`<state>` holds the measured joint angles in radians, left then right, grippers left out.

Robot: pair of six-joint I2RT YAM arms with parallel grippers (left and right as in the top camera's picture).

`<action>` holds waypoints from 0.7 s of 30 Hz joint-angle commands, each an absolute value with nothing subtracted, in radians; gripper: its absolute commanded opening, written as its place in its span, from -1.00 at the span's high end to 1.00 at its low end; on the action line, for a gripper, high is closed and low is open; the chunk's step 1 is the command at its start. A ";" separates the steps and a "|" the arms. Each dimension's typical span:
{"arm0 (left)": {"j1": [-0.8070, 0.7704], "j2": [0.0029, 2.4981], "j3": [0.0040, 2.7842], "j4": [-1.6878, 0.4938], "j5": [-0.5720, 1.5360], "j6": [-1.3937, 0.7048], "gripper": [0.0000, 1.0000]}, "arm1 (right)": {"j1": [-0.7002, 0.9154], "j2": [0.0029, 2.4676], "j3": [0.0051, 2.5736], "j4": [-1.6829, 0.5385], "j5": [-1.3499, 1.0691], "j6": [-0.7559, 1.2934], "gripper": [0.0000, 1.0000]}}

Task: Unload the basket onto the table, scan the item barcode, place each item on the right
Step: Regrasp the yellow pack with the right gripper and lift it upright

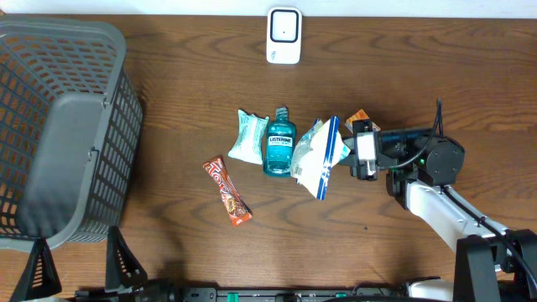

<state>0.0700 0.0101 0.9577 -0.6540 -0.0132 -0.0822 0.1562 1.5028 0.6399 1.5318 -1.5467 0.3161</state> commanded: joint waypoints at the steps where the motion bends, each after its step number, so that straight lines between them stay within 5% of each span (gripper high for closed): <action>1: 0.068 0.003 0.929 -0.651 -0.012 -0.091 -0.96 | 0.156 1.491 0.645 1.567 -1.559 0.481 0.98; 11: 0.068 0.003 0.914 -0.651 -0.011 -0.091 -0.96 | 0.158 1.486 0.647 1.575 -1.558 0.556 0.98; 21: 0.068 0.003 0.902 -0.651 -0.012 -0.087 -0.95 | 0.159 1.371 0.712 1.575 -1.558 0.416 0.98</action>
